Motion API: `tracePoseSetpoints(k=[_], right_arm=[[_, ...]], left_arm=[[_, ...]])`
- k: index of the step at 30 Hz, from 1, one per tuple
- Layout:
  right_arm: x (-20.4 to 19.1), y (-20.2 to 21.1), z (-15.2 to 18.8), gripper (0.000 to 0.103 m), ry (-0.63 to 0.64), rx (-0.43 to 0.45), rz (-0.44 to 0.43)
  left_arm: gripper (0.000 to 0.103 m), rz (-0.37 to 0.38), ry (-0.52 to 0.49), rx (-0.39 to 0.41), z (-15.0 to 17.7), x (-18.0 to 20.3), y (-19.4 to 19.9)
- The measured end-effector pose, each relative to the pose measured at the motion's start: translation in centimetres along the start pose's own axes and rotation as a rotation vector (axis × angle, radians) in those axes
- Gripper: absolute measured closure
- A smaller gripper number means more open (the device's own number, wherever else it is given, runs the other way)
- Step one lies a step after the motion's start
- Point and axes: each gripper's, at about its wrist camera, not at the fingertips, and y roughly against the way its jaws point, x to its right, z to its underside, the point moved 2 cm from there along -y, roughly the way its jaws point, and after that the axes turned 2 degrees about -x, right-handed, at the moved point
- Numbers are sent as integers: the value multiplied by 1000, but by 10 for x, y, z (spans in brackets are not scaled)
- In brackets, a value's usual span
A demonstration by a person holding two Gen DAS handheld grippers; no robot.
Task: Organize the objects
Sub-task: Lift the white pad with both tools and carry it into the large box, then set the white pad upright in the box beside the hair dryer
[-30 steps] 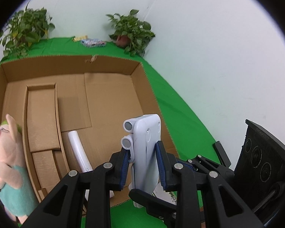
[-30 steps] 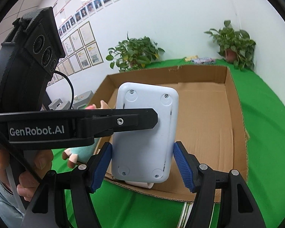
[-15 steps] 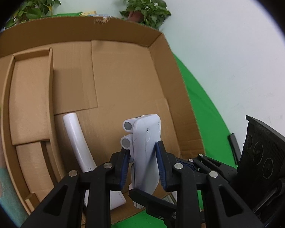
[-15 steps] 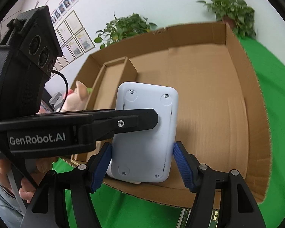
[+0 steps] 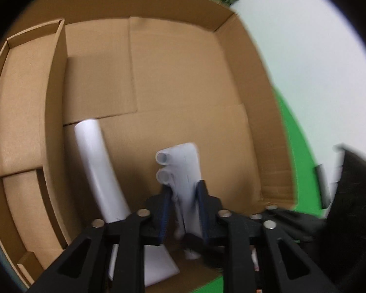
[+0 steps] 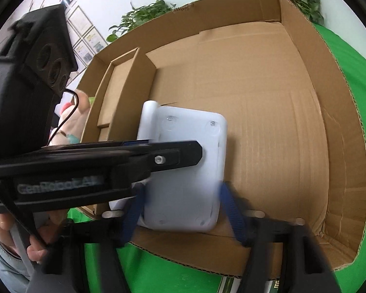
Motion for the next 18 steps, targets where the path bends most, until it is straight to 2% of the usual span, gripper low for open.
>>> tracePoseSetpoints(k=[1, 3, 7, 18], right_arm=[[-3, 1, -1, 77, 13, 3, 28], [-6, 0, -4, 78, 26, 6, 63], [-5, -4, -4, 78, 16, 0, 53], [-4, -4, 0, 76, 8, -10, 57]], left_arm=[[83, 30, 15, -1, 0, -2, -1], [83, 45, 26, 0, 1, -4, -1], [83, 45, 18, 1, 8, -2, 1], [83, 36, 8, 9, 0, -3, -5]])
